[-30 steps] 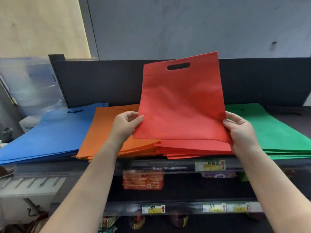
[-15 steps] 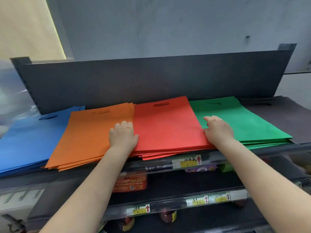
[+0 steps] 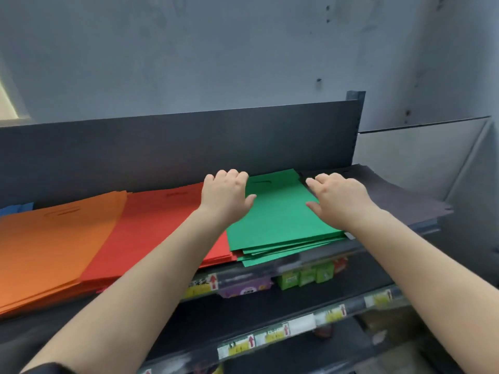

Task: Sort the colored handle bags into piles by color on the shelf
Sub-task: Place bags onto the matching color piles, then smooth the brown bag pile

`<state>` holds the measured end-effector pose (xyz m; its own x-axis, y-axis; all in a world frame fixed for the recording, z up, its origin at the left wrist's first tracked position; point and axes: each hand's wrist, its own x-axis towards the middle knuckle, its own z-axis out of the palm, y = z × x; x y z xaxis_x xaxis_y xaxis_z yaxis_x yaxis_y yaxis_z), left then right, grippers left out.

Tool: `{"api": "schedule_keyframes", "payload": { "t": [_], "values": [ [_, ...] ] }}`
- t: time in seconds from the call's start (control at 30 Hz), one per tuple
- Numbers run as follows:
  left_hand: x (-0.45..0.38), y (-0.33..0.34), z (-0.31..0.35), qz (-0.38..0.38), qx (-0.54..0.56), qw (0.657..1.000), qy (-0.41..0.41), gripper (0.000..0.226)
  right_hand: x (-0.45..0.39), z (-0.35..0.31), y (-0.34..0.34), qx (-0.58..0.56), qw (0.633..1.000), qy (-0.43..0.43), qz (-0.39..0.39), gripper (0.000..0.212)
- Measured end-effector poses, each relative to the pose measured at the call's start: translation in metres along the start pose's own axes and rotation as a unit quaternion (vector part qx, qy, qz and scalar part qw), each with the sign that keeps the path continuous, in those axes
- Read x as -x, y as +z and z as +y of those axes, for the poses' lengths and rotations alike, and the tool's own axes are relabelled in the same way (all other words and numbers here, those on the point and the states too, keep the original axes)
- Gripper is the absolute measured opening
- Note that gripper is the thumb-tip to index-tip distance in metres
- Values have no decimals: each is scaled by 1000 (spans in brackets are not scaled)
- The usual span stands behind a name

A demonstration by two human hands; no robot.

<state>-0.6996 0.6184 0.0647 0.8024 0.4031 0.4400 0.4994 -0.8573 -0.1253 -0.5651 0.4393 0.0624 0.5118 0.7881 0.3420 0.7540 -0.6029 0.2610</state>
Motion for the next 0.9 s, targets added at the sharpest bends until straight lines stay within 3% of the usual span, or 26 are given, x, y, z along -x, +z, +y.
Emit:
{"api": "schedule_keyframes", "payload": {
  "t": [0.43, 0.9],
  "values": [
    [-91, 12, 276, 6, 65, 988, 138, 47, 113, 252, 16, 101, 977, 169, -81, 53],
    [-133, 0, 566, 9, 192, 914, 356, 53, 264, 432, 36, 142, 897, 398, -130, 51]
  ]
}}
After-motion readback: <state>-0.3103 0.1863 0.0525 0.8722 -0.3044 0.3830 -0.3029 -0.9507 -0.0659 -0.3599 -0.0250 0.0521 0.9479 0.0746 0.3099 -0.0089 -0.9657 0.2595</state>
